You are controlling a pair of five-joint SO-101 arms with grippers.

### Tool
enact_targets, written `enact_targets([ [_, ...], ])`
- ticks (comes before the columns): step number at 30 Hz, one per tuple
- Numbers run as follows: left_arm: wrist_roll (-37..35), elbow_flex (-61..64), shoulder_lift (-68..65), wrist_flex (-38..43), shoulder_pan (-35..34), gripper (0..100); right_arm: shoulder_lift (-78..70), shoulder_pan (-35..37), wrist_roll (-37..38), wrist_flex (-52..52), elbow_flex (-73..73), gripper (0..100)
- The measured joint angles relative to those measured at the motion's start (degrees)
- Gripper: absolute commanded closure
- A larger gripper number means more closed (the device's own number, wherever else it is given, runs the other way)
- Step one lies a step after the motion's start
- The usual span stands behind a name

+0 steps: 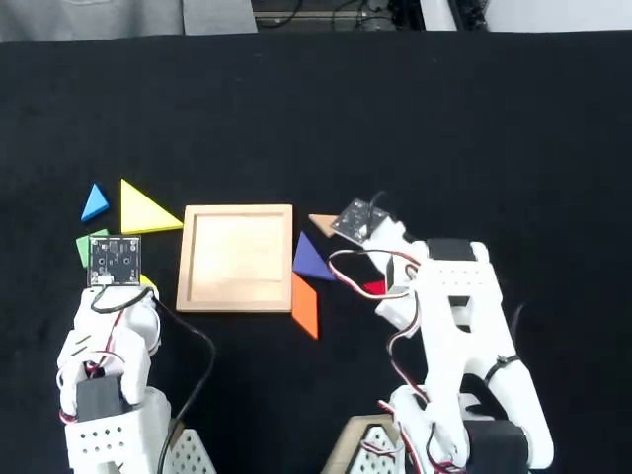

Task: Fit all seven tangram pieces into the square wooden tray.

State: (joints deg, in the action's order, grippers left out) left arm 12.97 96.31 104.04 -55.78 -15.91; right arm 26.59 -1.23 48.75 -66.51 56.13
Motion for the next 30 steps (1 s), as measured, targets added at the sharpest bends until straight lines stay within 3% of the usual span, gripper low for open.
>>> enact_targets([
  [10, 0.0, 0.0, 0.0, 0.0, 0.0, 97, -3.1, -1.9, 6.2, 5.6, 2.0, 59.9],
  [19, 0.0, 0.0, 0.0, 0.0, 0.0, 97, -21.5, -2.1, 6.7, 6.7, -6.0, 59.8],
  [30, 0.0, 0.0, 0.0, 0.0, 0.0, 97, -23.7, -2.1, 6.7, 5.6, -8.4, 61.9],
])
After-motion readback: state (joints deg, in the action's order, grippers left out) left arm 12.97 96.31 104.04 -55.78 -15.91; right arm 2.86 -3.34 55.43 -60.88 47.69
